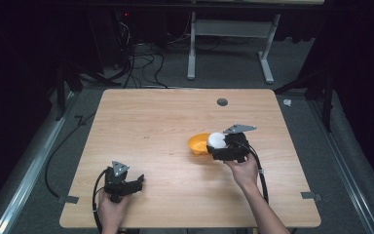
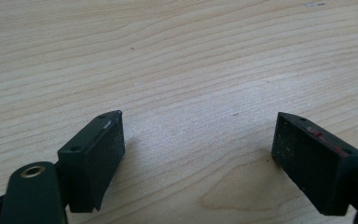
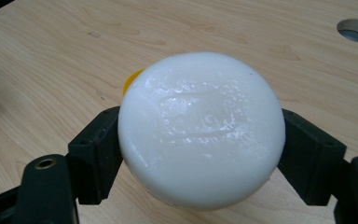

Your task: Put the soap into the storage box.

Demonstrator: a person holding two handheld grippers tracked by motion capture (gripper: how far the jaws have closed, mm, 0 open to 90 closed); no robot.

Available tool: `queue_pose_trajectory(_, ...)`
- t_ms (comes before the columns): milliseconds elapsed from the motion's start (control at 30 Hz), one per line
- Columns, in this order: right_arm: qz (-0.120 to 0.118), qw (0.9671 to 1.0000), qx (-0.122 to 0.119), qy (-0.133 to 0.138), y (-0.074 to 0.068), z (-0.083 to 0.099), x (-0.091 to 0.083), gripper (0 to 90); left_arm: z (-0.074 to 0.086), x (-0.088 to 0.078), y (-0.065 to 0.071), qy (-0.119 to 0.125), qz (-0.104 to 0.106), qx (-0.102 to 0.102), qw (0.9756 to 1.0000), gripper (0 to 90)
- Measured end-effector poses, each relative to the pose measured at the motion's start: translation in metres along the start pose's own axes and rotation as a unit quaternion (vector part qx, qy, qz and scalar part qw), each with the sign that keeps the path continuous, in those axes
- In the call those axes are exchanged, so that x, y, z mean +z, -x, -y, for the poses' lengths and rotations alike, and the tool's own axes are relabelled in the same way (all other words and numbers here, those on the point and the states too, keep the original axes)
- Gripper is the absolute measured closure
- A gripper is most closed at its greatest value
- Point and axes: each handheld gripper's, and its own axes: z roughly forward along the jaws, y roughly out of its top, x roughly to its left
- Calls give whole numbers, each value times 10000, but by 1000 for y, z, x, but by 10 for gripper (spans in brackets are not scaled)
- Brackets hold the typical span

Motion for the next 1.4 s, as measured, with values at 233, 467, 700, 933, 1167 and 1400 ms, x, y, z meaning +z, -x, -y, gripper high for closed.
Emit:
queue_pose_trajectory(233,10,9999,22,-100,-2,-6,11,239,0,0,0,-1,6,2,10000,175)
queue_pose_trajectory(467,50,9998,5,-214,-4,-11,21,239,0,0,0,-1,13,6,10000,175)
queue_pose_trajectory(700,99,9995,-7,-294,-5,-14,31,238,0,0,0,-1,9,5,10000,175)
queue_pose_trajectory(933,172,9991,32,-396,-1,-13,39,238,0,0,0,6,5,4,10000,175)
queue_pose_trajectory(1167,203,9986,115,-478,0,-12,45,238,0,0,0,4,9,4,10000,174)
queue_pose_trajectory(1400,284,9982,27,-531,-3,-12,51,238,0,0,0,-1,10,4,10000,175)
